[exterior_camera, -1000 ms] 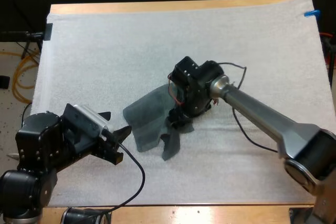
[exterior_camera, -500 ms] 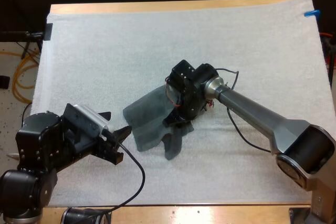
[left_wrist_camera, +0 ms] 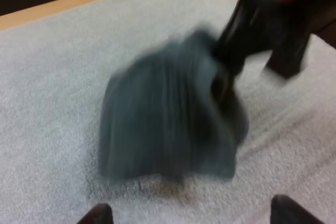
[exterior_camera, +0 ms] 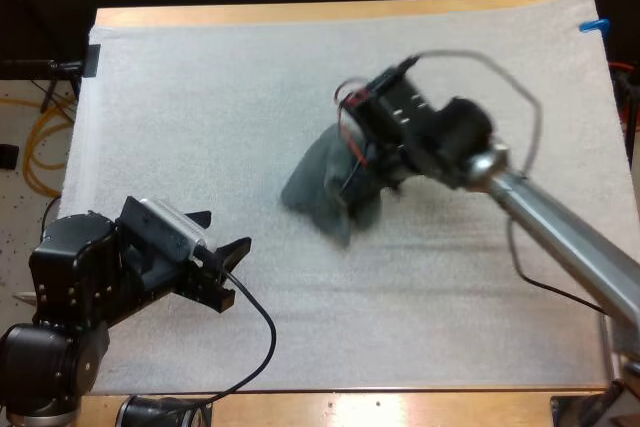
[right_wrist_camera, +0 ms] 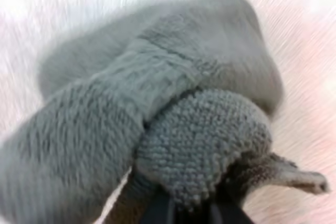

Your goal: Pick towel from pile fold and stack

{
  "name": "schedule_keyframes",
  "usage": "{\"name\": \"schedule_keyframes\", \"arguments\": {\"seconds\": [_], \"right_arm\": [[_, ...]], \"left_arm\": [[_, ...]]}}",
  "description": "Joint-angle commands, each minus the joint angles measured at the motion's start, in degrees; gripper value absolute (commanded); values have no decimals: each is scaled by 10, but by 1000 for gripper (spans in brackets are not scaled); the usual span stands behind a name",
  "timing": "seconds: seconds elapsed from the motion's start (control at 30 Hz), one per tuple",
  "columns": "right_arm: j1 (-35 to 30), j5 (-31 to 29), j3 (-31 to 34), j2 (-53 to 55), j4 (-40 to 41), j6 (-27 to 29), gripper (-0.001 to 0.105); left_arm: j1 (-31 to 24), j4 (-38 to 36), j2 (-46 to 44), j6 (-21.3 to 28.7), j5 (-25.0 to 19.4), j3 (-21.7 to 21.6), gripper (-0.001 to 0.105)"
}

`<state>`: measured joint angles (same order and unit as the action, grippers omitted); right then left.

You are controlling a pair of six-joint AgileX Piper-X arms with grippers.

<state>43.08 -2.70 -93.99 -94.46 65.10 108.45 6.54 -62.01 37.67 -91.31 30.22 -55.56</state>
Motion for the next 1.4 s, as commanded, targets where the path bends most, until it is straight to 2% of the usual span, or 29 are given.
{"name": "schedule_keyframes", "arguments": {"seconds": [0.0, 0.23, 0.37, 0.43, 0.5, 0.6, 0.67, 0.77, 1.13, 1.27, 1.37], "right_arm": [[-2, -3, -21, 27, -11, 25, 0], [0, 6, -66, 65, -6, 45, 0], [0, 13, -66, 68, 36, 45, 0], [0, 39, -66, 68, 62, 46, 0], [0, 102, -66, 68, 98, 49, 0], [0, 155, -65, 65, 132, 49, 0], [0, 176, -65, 63, 149, 49, 0], [0, 194, -63, 63, 185, 79, 0], [0, 150, -63, 64, 171, 84, 0], [0, 71, -63, 73, 141, 79, 0], [0, 59, -63, 84, 125, 73, 0]], "left_arm": [[-1, 8, -3, 3, -1, -1, 59], [-1, 8, -3, 3, -1, -1, 59], [-1, 6, -3, 3, -1, -1, 59], [-1, 6, -3, 3, -1, -1, 59], [-1, 6, -3, 3, -1, -1, 59], [-1, 6, -3, 3, -1, -1, 59], [-1, 6, -3, 3, -1, -1, 59], [-1, 6, -3, 3, -1, -1, 59], [-1, 6, -3, 3, -1, -1, 59], [-1, 6, -3, 3, -1, -1, 59], [-1, 6, -3, 3, -1, -1, 59]]}}
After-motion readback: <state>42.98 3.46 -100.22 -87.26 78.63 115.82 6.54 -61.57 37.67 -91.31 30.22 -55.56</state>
